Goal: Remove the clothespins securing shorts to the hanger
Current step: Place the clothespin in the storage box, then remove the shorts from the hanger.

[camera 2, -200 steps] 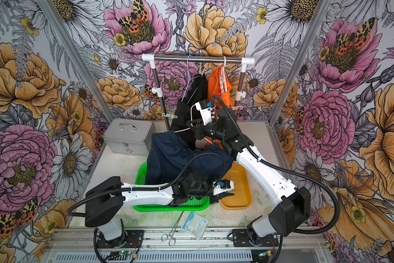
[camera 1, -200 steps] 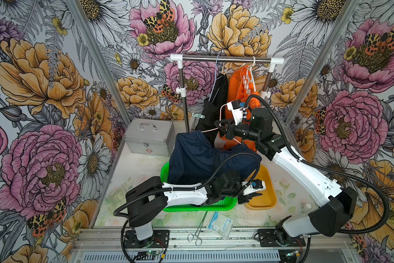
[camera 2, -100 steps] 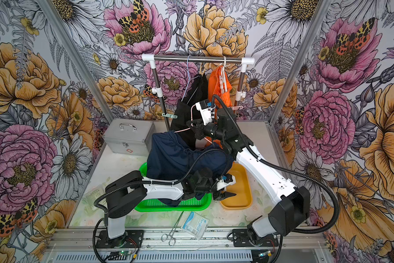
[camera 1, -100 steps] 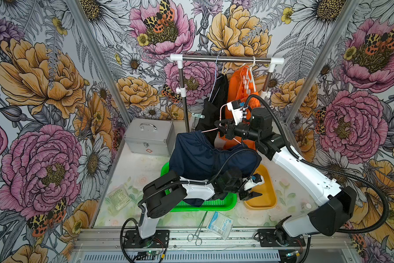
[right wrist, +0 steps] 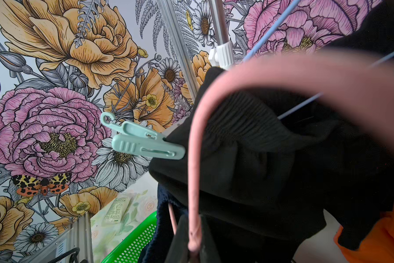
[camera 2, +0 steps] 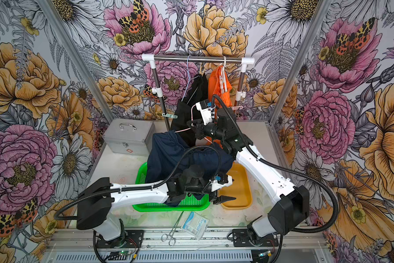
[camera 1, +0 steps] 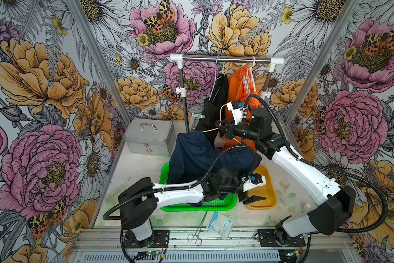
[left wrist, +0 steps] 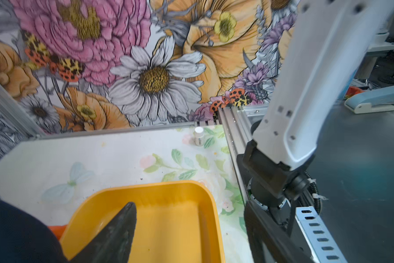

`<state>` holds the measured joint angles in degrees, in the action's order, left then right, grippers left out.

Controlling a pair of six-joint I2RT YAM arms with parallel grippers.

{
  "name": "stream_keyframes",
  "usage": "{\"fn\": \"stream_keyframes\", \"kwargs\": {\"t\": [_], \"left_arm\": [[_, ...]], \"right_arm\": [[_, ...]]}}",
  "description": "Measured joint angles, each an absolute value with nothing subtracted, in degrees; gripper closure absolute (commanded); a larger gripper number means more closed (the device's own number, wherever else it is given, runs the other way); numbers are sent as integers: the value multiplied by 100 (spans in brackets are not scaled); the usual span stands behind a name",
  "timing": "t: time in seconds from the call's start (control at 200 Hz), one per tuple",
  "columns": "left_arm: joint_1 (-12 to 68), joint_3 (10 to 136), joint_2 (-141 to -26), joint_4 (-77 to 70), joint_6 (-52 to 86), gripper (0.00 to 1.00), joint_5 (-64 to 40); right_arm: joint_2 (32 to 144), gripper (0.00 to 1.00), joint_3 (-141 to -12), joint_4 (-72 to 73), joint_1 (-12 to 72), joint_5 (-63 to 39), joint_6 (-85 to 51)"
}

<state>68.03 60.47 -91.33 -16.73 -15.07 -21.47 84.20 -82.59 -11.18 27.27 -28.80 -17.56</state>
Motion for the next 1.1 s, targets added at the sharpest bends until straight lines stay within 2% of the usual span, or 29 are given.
{"fn": "stream_keyframes", "kwargs": {"t": [0.22,0.445,0.59,0.896,1.011,1.101], "left_arm": [[6803,5454,-7581,-1109,-1592,1,-1590],[6641,5087,-5841,-322,-1422,1,-565],[5717,5205,-5015,427,-976,1,-364],[3529,6095,-4873,2381,-493,2,-1251],[3146,6283,-5019,2882,-469,10,-1782],[3046,6451,-5218,3221,-484,13,-2200]], "right_arm": [[8420,100,-8256,-1118,2729,-2893,-1756],[8418,100,-8189,-1140,2823,-2943,-1710],[8401,100,-8068,-1210,3030,-2936,-1597],[8276,100,-7979,-1319,3448,-3295,-1363],[8128,100,-7968,-1391,3520,-3542,-1253],[7981,100,-7920,-1437,3588,-3695,-1142]]}}
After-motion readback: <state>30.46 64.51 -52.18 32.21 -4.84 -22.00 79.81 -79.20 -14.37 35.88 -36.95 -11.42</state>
